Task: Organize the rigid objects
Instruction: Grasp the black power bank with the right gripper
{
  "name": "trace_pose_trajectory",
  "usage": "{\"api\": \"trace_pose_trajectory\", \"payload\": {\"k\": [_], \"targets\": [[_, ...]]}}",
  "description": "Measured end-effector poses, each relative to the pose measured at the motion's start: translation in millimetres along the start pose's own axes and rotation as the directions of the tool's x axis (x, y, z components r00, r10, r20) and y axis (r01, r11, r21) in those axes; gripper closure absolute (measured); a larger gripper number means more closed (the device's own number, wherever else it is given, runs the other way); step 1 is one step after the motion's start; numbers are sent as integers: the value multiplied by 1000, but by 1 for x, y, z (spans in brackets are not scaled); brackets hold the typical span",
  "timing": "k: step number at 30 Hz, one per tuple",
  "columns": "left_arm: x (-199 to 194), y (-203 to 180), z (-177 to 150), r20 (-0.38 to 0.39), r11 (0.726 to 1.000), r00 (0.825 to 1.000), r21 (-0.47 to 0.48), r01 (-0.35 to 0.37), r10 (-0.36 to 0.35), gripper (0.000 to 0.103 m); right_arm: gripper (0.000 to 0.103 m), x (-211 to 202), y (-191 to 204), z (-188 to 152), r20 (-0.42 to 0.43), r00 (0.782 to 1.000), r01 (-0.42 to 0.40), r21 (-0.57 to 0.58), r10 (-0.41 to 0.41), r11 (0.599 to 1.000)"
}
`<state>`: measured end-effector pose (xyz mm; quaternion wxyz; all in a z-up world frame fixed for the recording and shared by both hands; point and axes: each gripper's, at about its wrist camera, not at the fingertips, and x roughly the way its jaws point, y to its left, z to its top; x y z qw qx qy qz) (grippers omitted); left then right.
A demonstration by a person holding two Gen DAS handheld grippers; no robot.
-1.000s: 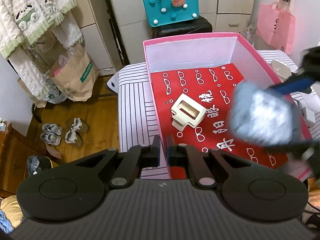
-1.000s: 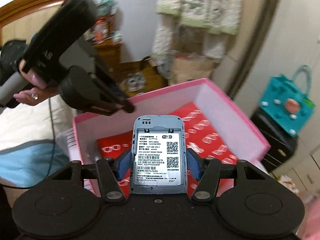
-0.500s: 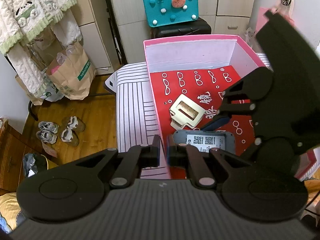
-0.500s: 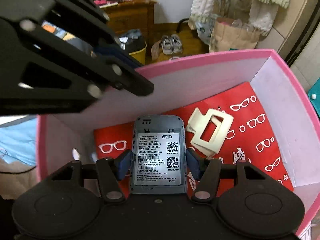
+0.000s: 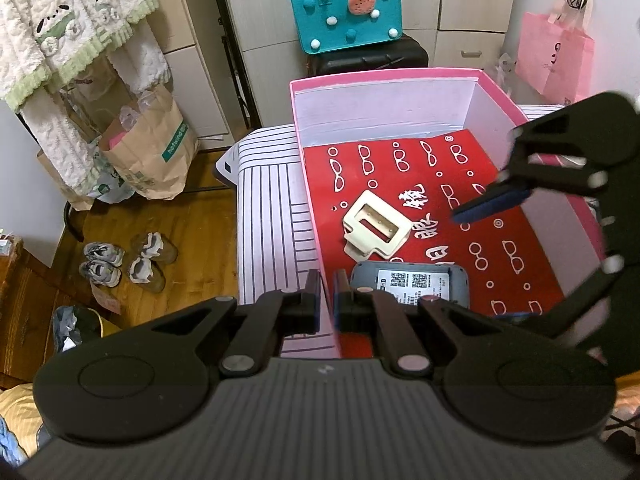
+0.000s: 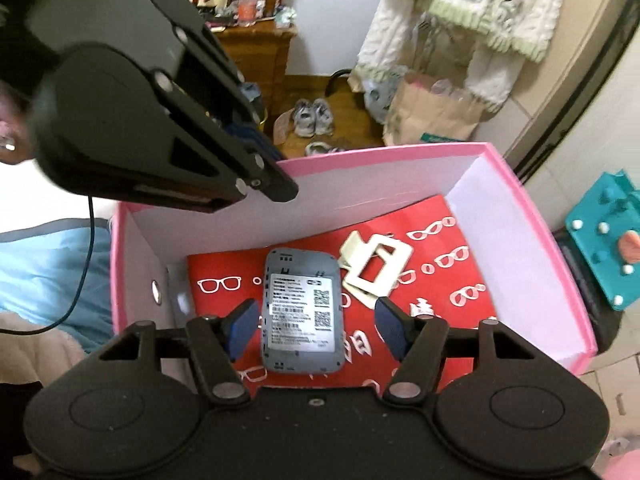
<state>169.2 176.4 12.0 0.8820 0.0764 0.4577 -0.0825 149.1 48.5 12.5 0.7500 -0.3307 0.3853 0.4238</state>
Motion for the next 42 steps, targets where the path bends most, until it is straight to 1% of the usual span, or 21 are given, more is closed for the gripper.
{"api": "trace_pose_trajectory", "payload": {"k": [7, 13, 16, 19, 21, 24, 26, 28, 30, 31, 32, 33, 36, 38, 40, 41, 42], "targets": [[0, -5, -2, -2, 1000, 1000, -1, -19, 19, 98, 34, -31, 0, -9, 29, 997, 67, -9, -67, 998], [4, -11, -4, -24, 999, 999, 18, -48, 48, 98, 34, -50, -4, -27, 41, 992, 120, 23, -121, 992], [3, -10, -3, -26, 999, 998, 8, -49, 49, 98, 33, -63, -8, -39, 60, 987, 146, 59, -150, 987], [2, -8, -2, -20, 999, 999, -8, -46, 46, 98, 31, -79, -21, -62, 90, 980, 166, 143, -180, 976], [1, -8, 0, -18, 999, 999, -10, -48, 48, 98, 31, -87, -37, -85, 98, 975, 173, 231, -200, 957], [3, -10, 2, -25, 998, 998, 0, -58, 58, 98, 31, -97, -68, -127, 97, 966, 186, 392, -242, 901], [4, -11, 2, -28, 998, 997, 1, -66, 66, 99, 31, -101, -90, -161, 92, 956, 200, 492, -279, 847], [5, -12, 3, -28, 997, 997, 2, -74, 74, 99, 31, -100, -108, -194, 81, 948, 211, 569, -309, 795], [6, -13, 3, -30, 997, 996, -1, -81, 81, 99, 31, -94, -126, -225, 53, 945, 212, 651, -322, 729], [6, -13, 4, -32, 997, 996, -3, -83, 83, 99, 32, -91, -134, -240, 38, 942, 218, 683, -332, 697], [6, -14, 4, -33, 996, 996, -1, -87, 87, 99, 32, -87, -139, -251, 26, 938, 231, 698, -346, 678], [6, -14, 4, -34, 996, 995, 0, -92, 92, 99, 32, -82, -143, -262, 13, 933, 246, 703, -359, 668], [6, -15, 6, -46, 995, 994, -7, -101, 101, 99, 34, -62, -154, -283, -32, 930, 289, 680, -366, 675], [7, -15, 8, -61, 994, 993, -16, -106, 105, 99, 34, -51, -163, -293, -40, 940, 275, 680, -340, 680], [7, -16, 11, -75, 994, 991, -21, -112, 110, 99, 33, -43, -173, -302, -44, 944, 262, 700, -326, 665], [8, -16, 12, -81, 993, 990, -26, -115, 112, 99, 33, -40, -176, -304, -46, 944, 264, 700, -326, 664], [8, -17, 13, -84, 992, 990, -28, -120, 118, 99, 33, -36, -177, -305, -43, 945, 265, 684, -324, 680]]}}
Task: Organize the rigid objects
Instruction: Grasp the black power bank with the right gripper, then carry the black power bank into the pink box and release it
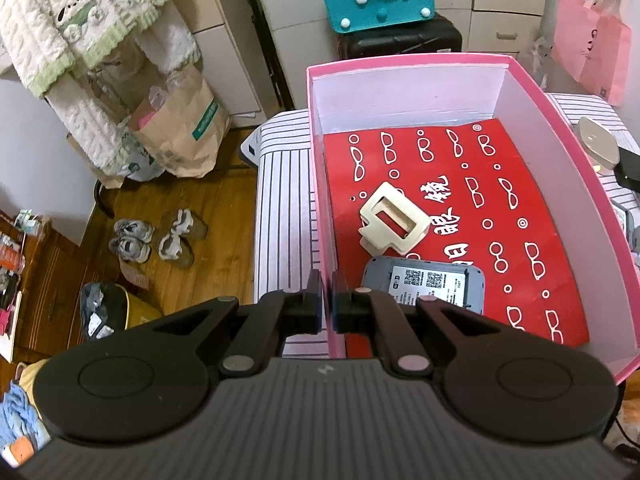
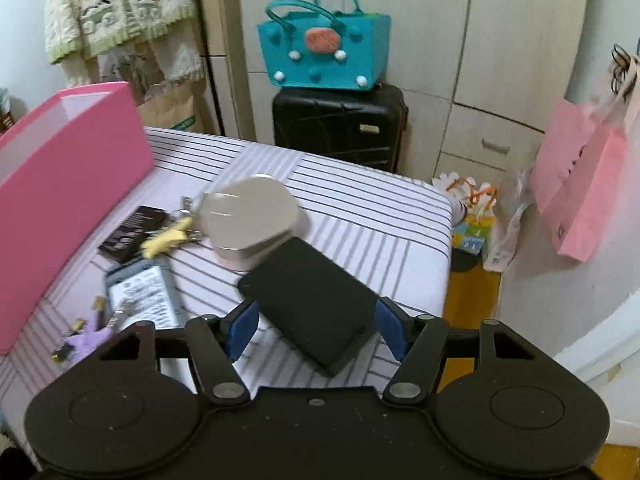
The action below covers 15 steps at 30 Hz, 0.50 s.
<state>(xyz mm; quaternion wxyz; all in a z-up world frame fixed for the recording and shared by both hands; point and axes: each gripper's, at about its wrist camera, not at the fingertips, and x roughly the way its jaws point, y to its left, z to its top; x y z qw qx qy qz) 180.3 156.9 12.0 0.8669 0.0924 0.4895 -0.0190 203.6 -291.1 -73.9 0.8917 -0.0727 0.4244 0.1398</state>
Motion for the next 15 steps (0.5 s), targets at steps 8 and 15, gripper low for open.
{"api": "trace_pose_trajectory", "payload": {"k": [8, 15], "targets": [[-1, -6, -2, 9, 999, 999, -36, -41, 41, 99, 12, 29, 9, 4, -15, 998, -61, -252, 59, 966], [-1, -2, -1, 12, 998, 999, -52, -31, 32, 99, 25, 32, 9, 10, -43, 994, -101, -134, 96, 986]]}}
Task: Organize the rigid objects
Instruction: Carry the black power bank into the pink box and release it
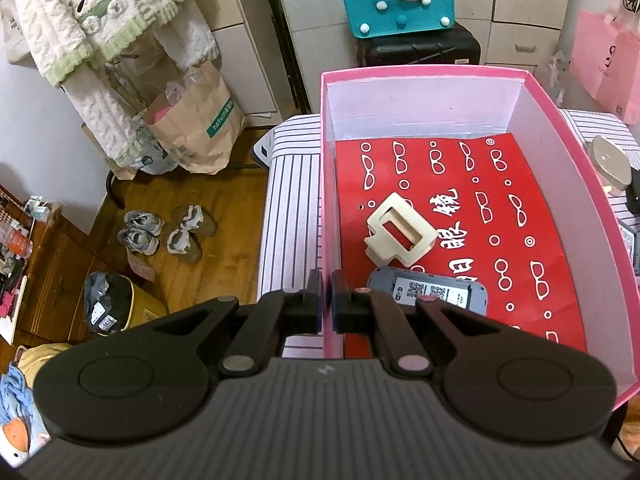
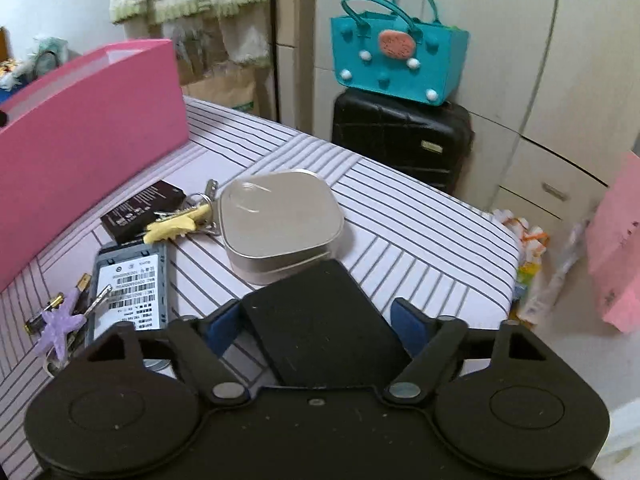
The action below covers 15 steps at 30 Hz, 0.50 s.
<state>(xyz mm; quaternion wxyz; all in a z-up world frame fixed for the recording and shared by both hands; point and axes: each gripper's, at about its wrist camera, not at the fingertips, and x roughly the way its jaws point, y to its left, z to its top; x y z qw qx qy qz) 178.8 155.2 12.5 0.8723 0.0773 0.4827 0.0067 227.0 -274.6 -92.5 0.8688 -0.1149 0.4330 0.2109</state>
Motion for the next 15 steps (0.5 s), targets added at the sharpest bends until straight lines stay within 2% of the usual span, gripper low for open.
{"api": "trace_pose_trajectory", "payload": {"k": [2, 3, 6, 9, 10, 11, 12, 15], "targets": [[1, -2, -2, -6, 1000, 1000, 18, -7, 7, 99, 27, 0, 0, 6, -63, 998, 36, 94, -30, 995], [1, -2, -3, -7, 1000, 1000, 24, -11, 11, 99, 28, -2, 3, 8, -66, 997, 50, 108, -43, 993], [-1, -6, -5, -7, 998, 1000, 59, -17, 17, 99, 26, -3, 13, 7, -107, 993, 54, 41, -50, 998], [-3, -8, -6, -10, 996, 1000, 91, -20, 21, 99, 22, -9, 16, 0, -127, 991, 47, 35, -43, 998], [-3, -7, -5, -14, 995, 1000, 94, -12, 13, 99, 24, -10, 14, -4, -125, 992, 45, 60, -37, 997], [-4, -6, -5, -18, 995, 1000, 96, -3, 5, 99, 35, -12, 10, -7, -117, 993, 33, 105, -20, 994], [-4, -6, -4, -20, 995, 1000, 101, 0, 1, 99, 35, -15, 6, -9, -111, 994, 31, 133, -16, 991], [-5, -4, -5, -20, 995, 1000, 103, 3, -1, 98, 36, -23, 13, -8, -107, 989, 112, 142, -98, 984]]}}
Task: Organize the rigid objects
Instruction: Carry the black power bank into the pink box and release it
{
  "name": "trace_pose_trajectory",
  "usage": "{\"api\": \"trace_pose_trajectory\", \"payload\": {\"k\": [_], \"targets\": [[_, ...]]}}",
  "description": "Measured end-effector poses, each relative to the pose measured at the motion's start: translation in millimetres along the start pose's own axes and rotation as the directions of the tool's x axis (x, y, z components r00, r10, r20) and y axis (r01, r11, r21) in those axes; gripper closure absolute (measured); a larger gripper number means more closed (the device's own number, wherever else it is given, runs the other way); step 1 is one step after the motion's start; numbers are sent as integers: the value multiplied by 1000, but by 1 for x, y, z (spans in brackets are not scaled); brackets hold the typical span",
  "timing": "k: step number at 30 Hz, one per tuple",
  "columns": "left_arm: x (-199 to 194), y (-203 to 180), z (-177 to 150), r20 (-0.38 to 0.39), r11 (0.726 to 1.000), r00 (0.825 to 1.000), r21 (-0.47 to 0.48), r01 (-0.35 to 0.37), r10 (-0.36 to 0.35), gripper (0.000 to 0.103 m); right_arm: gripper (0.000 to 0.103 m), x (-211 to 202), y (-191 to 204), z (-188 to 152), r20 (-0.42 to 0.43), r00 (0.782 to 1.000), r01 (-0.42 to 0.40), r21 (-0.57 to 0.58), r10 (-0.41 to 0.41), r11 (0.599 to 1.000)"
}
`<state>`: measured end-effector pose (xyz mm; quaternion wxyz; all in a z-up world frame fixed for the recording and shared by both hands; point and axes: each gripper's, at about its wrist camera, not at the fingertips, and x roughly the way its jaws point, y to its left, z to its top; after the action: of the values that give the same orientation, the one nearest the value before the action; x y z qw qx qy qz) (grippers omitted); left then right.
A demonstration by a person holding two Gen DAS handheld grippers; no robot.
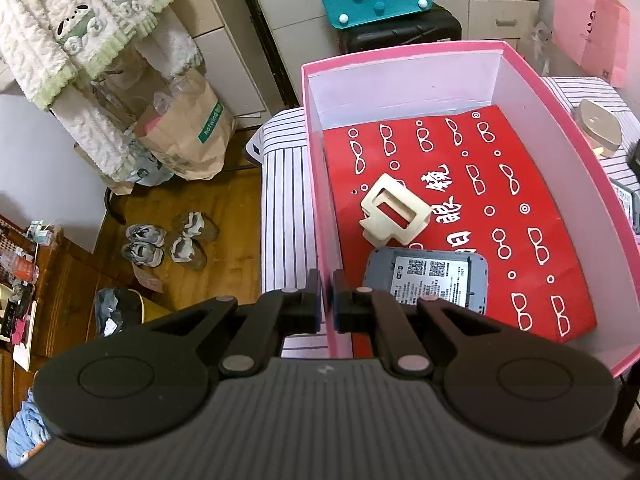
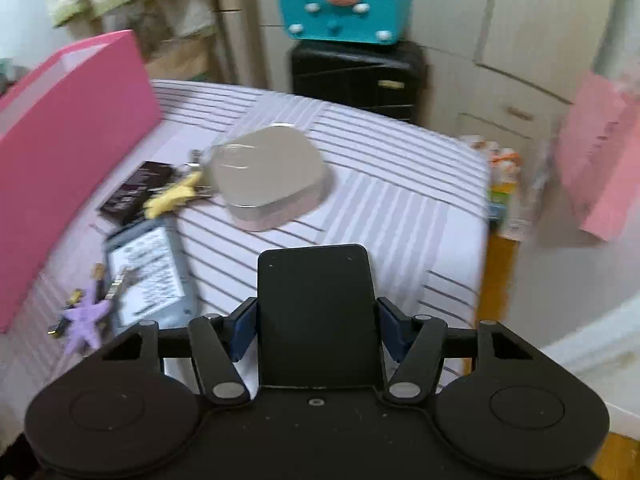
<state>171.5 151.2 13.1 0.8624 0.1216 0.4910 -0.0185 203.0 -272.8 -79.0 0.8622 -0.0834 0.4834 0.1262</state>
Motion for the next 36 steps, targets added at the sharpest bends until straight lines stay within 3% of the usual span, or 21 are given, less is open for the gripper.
{"api": "trace_pose_trajectory", "payload": {"k": [5, 7, 12, 15, 17, 22, 26, 31, 36], "targets": [[-2, 3, 0, 1, 1000, 1000, 7, 23, -23, 99, 36, -38, 18, 14, 54, 998, 16, -7, -16, 1000], [-1, 4, 0, -1, 999, 999, 14, 35, -35, 99, 36, -59, 35, 24, 89, 996, -14, -32, 17, 999], [-1, 10, 1, -4, 997, 997, 20, 71, -71, 99, 36, -103, 103, 59, 169, 964, -176, -175, 206, 969], [-2, 11, -1, -3, 996, 997, 22, 82, -82, 99, 35, -110, 145, 81, 145, 927, -304, -251, 346, 919], [-4, 11, -2, 1, 996, 996, 26, 88, -88, 99, 35, -106, 178, 96, 108, 914, -339, -326, 391, 882], [-6, 13, -6, 22, 995, 995, 30, 98, -99, 99, 35, -62, 239, 129, 46, 948, -262, -443, 314, 857], [-7, 14, -9, 38, 994, 994, 30, 105, -106, 99, 35, -8, 256, 159, -40, 975, -216, -380, 217, 900], [-8, 15, -10, 49, 993, 993, 39, 110, -112, 99, 35, 36, 273, 174, -133, 980, -188, -343, 150, 920], [-7, 16, -11, 50, 992, 991, 40, 121, -123, 98, 35, 62, 287, 172, -243, 966, -163, -320, 86, 933]]}}
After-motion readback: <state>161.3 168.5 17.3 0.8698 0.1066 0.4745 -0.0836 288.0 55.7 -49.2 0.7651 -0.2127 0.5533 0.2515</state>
